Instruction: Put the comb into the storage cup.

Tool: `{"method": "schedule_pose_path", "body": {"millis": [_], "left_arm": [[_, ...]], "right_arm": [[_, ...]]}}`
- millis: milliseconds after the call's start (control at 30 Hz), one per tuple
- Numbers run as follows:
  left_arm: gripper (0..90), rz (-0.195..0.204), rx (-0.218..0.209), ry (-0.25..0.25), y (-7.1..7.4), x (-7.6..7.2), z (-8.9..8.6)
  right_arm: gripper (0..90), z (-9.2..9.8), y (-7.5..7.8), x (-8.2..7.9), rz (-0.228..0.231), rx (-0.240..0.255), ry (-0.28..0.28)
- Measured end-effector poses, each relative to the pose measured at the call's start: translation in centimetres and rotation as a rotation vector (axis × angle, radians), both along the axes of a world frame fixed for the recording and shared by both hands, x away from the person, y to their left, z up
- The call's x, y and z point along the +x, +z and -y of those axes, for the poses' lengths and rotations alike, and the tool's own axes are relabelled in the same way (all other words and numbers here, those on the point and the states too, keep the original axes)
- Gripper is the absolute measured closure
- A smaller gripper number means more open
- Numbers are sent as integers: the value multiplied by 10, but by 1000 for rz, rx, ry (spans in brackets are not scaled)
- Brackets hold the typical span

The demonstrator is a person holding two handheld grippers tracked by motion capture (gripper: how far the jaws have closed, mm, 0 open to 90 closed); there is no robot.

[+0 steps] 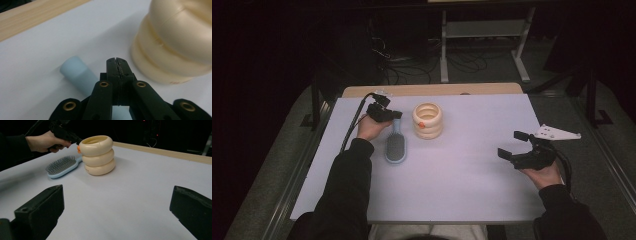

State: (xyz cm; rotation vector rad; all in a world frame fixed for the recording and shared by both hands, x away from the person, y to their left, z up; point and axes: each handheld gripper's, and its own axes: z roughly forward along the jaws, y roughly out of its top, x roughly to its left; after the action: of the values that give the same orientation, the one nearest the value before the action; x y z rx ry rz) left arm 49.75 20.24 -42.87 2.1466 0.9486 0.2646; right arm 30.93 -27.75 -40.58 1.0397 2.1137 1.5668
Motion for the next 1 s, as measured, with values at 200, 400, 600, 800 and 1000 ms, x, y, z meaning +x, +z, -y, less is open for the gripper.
{"method": "schedule_pose_path", "body": {"millis": [200,400,600,800,1000], "left_arm": [[900,-30,-14,2,-8,4,1],[900,-50,2,5,-17,9,5],[900,-88,3,26,-24,13,9],[900,-107,58,26,-25,17,13],[900,-133,69,49,-28,20,8]], "right_arm": [[0,0,0,0,3,-8,1],[0,0,0,0,5,-13,0],[0,0,0,0,7,-12,3],[0,0,0,1,5,-10,8],[0,1,0,0,3,-4,8]]}}
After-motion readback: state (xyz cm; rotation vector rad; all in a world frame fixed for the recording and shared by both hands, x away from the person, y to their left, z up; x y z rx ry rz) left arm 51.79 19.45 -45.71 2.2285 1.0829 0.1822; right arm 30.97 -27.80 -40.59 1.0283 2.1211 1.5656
